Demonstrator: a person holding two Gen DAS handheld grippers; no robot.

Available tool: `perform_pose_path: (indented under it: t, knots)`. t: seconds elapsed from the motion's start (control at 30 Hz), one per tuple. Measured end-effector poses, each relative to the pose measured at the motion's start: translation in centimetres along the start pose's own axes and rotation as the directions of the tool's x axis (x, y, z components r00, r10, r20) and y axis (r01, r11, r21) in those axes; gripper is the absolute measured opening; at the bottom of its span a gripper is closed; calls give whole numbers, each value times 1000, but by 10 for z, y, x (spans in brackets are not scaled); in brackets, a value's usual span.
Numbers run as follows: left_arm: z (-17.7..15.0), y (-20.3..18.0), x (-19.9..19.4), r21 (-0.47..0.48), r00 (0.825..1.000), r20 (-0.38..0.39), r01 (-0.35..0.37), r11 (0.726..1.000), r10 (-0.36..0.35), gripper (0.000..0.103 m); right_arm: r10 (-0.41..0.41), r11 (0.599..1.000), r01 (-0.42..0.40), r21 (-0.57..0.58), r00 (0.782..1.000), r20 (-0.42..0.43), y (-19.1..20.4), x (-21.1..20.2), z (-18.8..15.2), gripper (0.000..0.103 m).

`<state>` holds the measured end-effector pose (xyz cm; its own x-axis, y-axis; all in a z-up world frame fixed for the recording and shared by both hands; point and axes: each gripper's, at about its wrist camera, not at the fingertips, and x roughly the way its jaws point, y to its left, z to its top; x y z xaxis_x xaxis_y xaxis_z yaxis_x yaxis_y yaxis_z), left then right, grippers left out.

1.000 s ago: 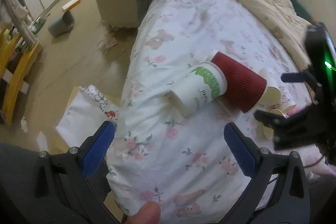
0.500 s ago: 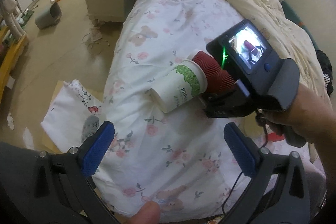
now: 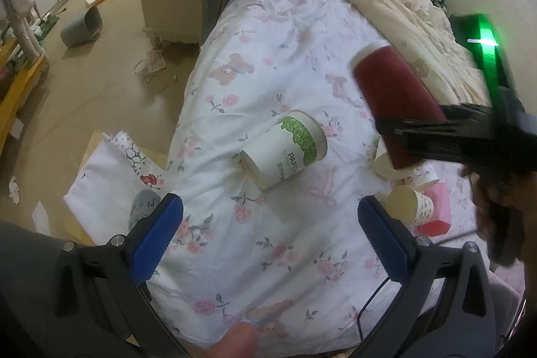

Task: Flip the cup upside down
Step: 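Lift the red cup with the right gripper and turn it rim-down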

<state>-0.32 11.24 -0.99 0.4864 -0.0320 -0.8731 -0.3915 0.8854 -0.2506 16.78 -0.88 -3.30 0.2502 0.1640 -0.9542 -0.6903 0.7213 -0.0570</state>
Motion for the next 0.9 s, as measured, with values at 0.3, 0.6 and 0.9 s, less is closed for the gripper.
perform_pose_path:
  t: [0.3, 0.6, 0.9]
  knots:
    - [-3, 1, -8, -22, 999, 35, 2, 1000, -1, 103, 59, 994, -67, 85, 993, 99, 5, -69, -65, 80]
    - [-13, -5, -7, 1, 999, 32, -28, 1000, 28, 103, 189, 916, -211, 342, 977, 97, 13, -46, -154, 80]
    - [-18, -11, -3, 31, 997, 34, -67, 997, 66, 103, 294, 838, -263, 479, 956, 11, 22, 10, -190, 81]
